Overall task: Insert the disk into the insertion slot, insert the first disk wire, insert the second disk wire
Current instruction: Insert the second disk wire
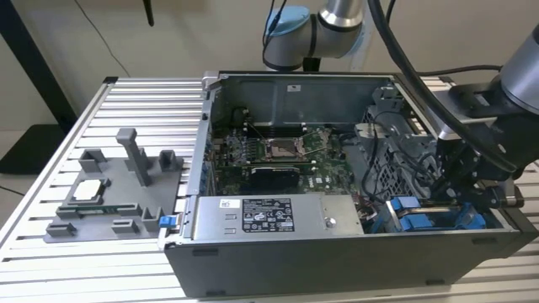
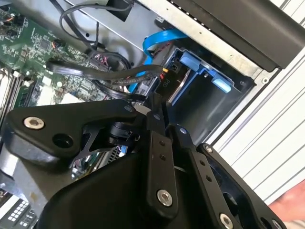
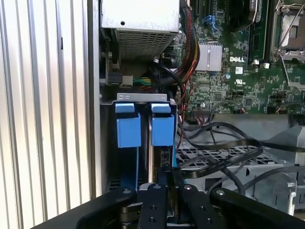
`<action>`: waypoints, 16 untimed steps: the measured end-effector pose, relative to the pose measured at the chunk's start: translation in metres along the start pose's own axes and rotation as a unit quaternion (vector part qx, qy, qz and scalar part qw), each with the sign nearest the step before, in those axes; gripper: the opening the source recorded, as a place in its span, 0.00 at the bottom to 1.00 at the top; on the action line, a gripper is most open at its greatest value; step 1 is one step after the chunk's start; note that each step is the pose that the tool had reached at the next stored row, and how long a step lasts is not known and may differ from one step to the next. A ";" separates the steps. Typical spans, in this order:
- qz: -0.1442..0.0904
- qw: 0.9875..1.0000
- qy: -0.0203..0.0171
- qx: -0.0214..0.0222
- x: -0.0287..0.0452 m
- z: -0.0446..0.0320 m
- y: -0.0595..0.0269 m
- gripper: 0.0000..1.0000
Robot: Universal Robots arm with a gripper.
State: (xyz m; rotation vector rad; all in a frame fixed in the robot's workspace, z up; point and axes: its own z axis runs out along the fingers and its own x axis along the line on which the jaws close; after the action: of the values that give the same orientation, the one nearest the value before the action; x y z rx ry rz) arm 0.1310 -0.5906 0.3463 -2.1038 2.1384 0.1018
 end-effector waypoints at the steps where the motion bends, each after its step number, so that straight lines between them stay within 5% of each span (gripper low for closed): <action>1: 0.000 1.000 0.000 0.000 0.0000 0.0004 0.0000 0.00; 16: 0.000 1.000 -0.001 0.002 -0.0014 0.0037 0.0002 0.00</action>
State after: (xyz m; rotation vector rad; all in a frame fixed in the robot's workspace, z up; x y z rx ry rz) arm 0.1311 -0.5886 0.3428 -2.1004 2.1357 0.0982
